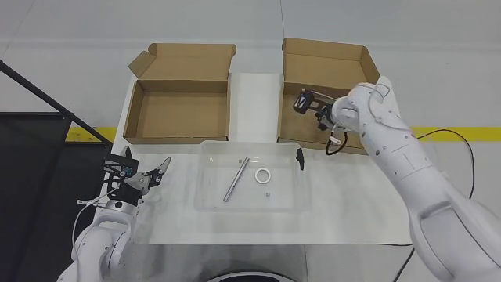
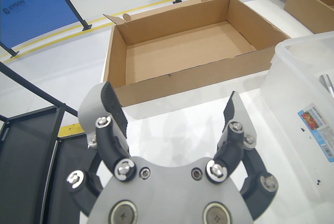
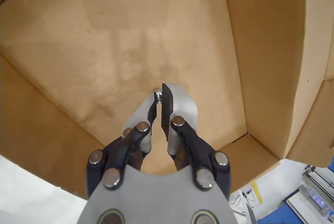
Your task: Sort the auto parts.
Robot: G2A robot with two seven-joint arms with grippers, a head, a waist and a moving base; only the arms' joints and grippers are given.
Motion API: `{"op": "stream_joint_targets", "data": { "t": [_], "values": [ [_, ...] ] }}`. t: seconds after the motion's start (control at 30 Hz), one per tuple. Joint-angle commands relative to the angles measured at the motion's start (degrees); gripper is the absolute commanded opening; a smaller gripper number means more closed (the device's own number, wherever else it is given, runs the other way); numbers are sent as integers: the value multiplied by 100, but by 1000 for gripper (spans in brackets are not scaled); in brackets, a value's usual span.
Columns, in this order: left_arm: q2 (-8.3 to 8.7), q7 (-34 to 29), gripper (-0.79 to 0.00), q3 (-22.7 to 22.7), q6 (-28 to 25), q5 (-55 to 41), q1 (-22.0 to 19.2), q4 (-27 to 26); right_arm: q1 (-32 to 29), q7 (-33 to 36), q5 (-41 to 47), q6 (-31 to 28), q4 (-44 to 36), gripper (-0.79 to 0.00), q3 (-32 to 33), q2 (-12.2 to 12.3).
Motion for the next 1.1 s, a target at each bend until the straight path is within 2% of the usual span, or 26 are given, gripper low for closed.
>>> {"op": "stream_joint_targets", "data": {
  "t": [0.0,0.1,0.2,0.33,0.37,0.4,0.43,0.63,0.77,0.9,1.07],
  "values": [
    [0,0,0,0,0,0,0,0,43,4,24,-16,53,-563,5,-28],
    [0,0,0,0,0,0,0,0,100,-9,46,-37,53,-520,50,-40],
    [0,0,0,0,0,0,0,0,148,-76,129,-125,-67,-425,182,-4],
    [0,0,0,0,0,0,0,0,118,-217,371,-477,-682,-379,523,144],
    [0,0,0,0,0,0,0,0,83,-163,393,-569,-916,-323,622,202],
    [0,0,0,0,0,0,0,0,18,-111,441,-655,-1211,-234,732,263],
    [0,0,0,0,0,0,0,0,-79,-74,538,-756,-1542,-197,864,331],
    [0,0,0,0,0,0,0,0,-1025,695,1080,-1142,-3786,-74,1708,775],
    [0,0,0,0,0,0,0,0,-1667,1269,1266,-785,-5200,-3,2046,1009],
    [0,0,0,0,0,0,0,0,-2166,1611,1456,-443,-6312,0,2212,1204],
    [0,0,0,0,0,0,0,0,-2544,2007,2074,-27,-7049,0,2561,1369]
  ]
}}
